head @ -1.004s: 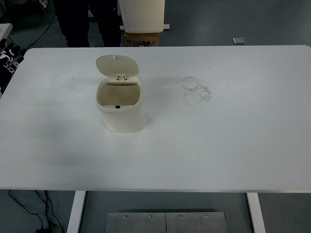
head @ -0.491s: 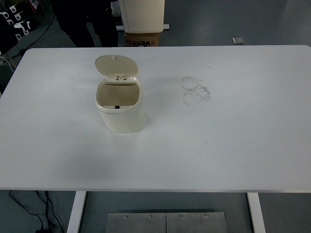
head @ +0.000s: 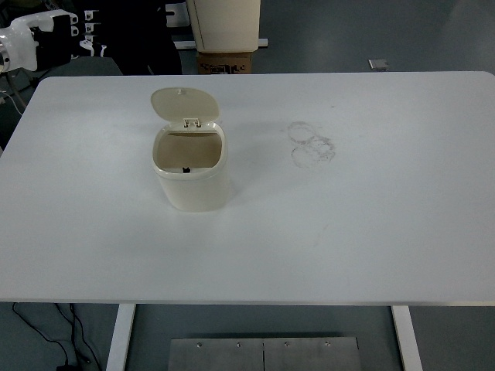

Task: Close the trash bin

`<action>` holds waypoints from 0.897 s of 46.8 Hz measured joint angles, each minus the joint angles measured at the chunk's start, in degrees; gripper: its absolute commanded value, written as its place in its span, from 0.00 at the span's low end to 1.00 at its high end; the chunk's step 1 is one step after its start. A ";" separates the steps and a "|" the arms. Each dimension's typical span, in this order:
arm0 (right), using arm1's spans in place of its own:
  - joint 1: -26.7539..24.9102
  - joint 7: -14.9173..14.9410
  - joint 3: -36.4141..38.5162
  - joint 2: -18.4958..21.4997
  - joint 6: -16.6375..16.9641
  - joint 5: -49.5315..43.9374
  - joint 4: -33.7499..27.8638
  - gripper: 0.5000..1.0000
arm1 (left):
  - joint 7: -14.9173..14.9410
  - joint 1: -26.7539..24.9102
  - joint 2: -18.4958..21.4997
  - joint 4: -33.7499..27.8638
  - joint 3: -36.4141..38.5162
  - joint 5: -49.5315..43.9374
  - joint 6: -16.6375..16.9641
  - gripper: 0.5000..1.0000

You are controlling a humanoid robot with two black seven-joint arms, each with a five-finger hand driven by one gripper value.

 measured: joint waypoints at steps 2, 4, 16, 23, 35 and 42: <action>0.02 -0.01 0.00 0.00 0.00 0.00 0.00 0.98 | 0.22 -1.24 -0.10 -0.95 0.70 2.08 -0.41 1.00; 0.00 -0.01 0.00 0.00 0.00 0.00 0.00 0.98 | 0.82 -2.10 -0.19 -1.61 0.93 3.78 -1.12 1.00; 0.00 -0.01 0.00 0.00 0.00 0.01 0.00 0.98 | 4.53 -4.59 -2.96 -2.41 1.05 11.82 -7.01 1.00; 0.00 -0.03 0.00 0.00 0.00 0.02 0.00 0.98 | 4.56 -6.39 -5.07 -2.49 1.00 13.57 -10.01 1.00; 0.00 -0.02 0.00 0.00 0.00 0.01 0.00 0.98 | 9.11 -9.28 -7.47 -6.02 1.02 13.88 -12.25 1.00; 0.01 -0.02 0.00 0.00 0.00 0.01 0.00 0.98 | 13.80 -10.60 -7.97 -8.77 1.15 13.87 -12.25 1.00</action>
